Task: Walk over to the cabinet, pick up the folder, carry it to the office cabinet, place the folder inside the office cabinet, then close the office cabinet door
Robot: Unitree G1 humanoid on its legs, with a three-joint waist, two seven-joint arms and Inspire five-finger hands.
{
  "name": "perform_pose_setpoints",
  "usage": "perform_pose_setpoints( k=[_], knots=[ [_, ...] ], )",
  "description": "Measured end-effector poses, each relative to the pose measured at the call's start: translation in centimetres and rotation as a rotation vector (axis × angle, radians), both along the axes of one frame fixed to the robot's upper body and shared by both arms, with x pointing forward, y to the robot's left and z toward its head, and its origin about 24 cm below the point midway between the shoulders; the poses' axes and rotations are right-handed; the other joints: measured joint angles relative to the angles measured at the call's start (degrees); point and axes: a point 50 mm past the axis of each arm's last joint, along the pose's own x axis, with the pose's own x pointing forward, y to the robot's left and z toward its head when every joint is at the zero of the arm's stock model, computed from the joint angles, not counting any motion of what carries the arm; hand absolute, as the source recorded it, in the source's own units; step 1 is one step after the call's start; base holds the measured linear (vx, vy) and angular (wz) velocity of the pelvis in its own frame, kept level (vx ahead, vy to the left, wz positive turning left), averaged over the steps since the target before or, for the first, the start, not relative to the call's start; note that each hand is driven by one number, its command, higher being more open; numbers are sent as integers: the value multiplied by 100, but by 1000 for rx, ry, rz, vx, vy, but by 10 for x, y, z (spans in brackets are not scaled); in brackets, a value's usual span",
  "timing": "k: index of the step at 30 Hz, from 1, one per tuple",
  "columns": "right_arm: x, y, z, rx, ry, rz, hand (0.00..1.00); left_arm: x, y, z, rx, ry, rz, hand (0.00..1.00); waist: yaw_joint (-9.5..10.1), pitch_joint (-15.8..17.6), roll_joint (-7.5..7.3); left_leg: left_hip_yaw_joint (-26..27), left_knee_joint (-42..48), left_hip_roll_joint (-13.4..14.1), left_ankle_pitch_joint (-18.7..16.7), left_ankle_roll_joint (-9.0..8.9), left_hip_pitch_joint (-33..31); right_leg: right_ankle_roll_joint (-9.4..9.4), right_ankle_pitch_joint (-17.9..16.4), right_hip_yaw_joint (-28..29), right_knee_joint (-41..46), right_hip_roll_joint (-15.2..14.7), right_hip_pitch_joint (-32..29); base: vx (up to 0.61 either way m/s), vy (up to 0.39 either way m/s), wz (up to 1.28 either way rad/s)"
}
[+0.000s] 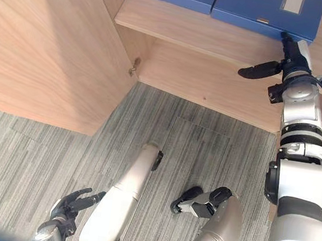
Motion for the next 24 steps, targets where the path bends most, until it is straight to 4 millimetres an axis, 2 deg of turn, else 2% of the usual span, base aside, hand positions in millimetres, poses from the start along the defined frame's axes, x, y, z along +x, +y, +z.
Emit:
perform_pose_setpoints(
  k=[5,8,17,21,24],
  knots=[
    [3,18,-11,-221,73,68,100,-1,-4,-1,-3,6,-21,100,-21,-6,-11,81,-121,147,0,1,140,10,59,55,-135,141,32,22,-70,-15],
    [4,37,-18,-377,140,176,100,-1,-9,-3,-14,15,-46,100,-150,-37,-69,168,-261,233,2,2,268,-20,129,110,-270,226,73,43,-72,-16],
    [3,72,-36,-565,270,390,100,-2,-15,-6,-27,19,-77,100,-357,-40,-140,405,-533,543,-29,22,771,60,232,257,-593,504,372,22,-49,-18],
    [2,94,-55,-617,320,482,100,-8,-14,-10,-34,46,-46,100,-424,-28,-181,538,-1009,751,9,27,1377,69,423,251,-1124,737,879,37,-49,-27],
    [-1,120,-69,-673,313,559,100,-15,-12,-12,-27,68,-14,100,-575,-45,-248,725,-1746,909,169,65,2155,78,693,210,-1880,941,1562,81,-24,-29]
  ],
)
